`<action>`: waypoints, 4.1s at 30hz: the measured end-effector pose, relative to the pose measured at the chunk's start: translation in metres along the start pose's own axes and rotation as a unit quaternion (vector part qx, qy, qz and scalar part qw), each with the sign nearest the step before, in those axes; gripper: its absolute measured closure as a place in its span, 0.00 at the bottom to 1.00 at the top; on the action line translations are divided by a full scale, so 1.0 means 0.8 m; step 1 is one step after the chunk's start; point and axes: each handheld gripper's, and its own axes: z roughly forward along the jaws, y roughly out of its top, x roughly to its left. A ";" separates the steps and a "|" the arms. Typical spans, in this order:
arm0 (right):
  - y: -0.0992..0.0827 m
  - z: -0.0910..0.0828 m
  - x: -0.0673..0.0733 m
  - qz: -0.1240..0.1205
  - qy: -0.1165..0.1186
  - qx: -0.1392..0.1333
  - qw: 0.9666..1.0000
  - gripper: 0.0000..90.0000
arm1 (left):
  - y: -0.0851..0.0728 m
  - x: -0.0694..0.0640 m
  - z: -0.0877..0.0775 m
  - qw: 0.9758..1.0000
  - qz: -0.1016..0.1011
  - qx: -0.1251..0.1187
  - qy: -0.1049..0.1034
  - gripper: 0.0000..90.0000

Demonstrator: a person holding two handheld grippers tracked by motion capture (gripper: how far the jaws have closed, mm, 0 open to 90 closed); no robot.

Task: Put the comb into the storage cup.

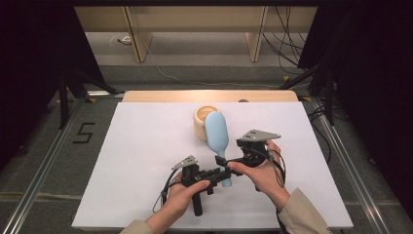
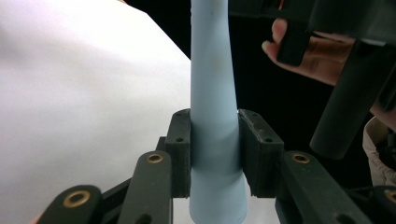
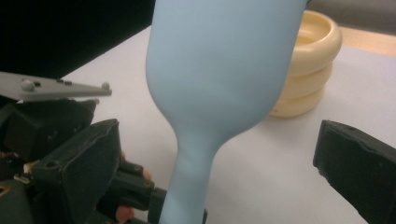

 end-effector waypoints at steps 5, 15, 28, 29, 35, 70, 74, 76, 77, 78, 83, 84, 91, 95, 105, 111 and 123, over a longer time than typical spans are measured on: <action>0.010 -0.003 0.000 0.001 -0.002 -0.010 1.000 0.02 | 0.001 0.000 0.000 1.000 0.000 -0.003 -0.005 0.74; 0.025 -0.002 -0.005 0.010 -0.006 -0.028 1.000 0.01 | 0.001 -0.001 -0.001 1.000 -0.002 -0.005 -0.011 0.74; 0.063 0.015 -0.004 0.011 -0.002 -0.034 0.999 0.01 | 0.001 -0.002 -0.001 1.000 -0.002 -0.005 -0.014 0.74; 0.066 0.016 -0.005 0.011 -0.002 -0.035 0.999 0.01 | 0.001 -0.002 -0.001 1.000 -0.002 -0.003 -0.014 0.74; 0.082 0.030 -0.009 0.016 -0.003 -0.030 0.999 0.01 | 0.001 -0.002 -0.001 1.000 -0.003 -0.005 -0.014 0.74; 0.098 0.069 -0.004 0.045 -0.003 0.012 0.999 0.21 | 0.004 -0.003 -0.003 1.000 0.012 -0.009 0.001 0.74; 0.098 0.068 -0.002 0.045 -0.004 0.012 0.999 0.21 | 0.004 -0.004 -0.003 1.000 0.015 -0.007 0.003 0.74; 0.098 0.068 -0.002 0.044 -0.005 0.011 0.999 0.21 | 0.004 -0.004 -0.003 1.000 0.016 -0.006 0.005 0.74; 0.098 0.068 -0.002 0.045 -0.006 0.011 0.999 0.21 | 0.004 -0.004 -0.003 1.000 0.016 -0.006 0.005 0.74; 0.098 0.068 -0.001 0.045 -0.006 0.011 0.999 0.22 | 0.004 -0.004 -0.003 1.000 0.016 -0.006 0.006 0.74; 0.099 0.069 0.001 0.046 -0.007 0.010 0.999 0.22 | 0.005 -0.004 -0.004 1.000 0.020 -0.006 0.009 0.74; 0.099 0.069 0.001 0.046 -0.008 0.010 0.999 0.22 | 0.005 -0.004 -0.004 1.000 0.020 -0.006 0.009 0.74; 0.100 0.068 0.001 0.049 -0.007 0.008 0.999 0.23 | 0.007 -0.005 -0.004 0.999 0.033 -0.003 0.018 0.74; 0.100 0.067 0.002 0.061 0.006 0.002 0.998 0.27 | 0.008 -0.006 -0.005 0.999 0.042 -0.005 0.023 0.73; 0.103 0.067 0.006 0.052 0.007 0.001 0.999 0.27 | 0.011 -0.007 -0.007 0.998 0.057 -0.004 0.032 0.73; 0.103 0.065 0.007 0.051 0.007 0.001 0.999 0.27 | 0.011 -0.008 -0.007 0.997 0.063 -0.004 0.036 0.73; 0.105 0.063 0.006 0.056 0.015 -0.001 0.998 0.27 | 0.014 -0.012 -0.008 0.995 0.086 0.000 0.051 0.72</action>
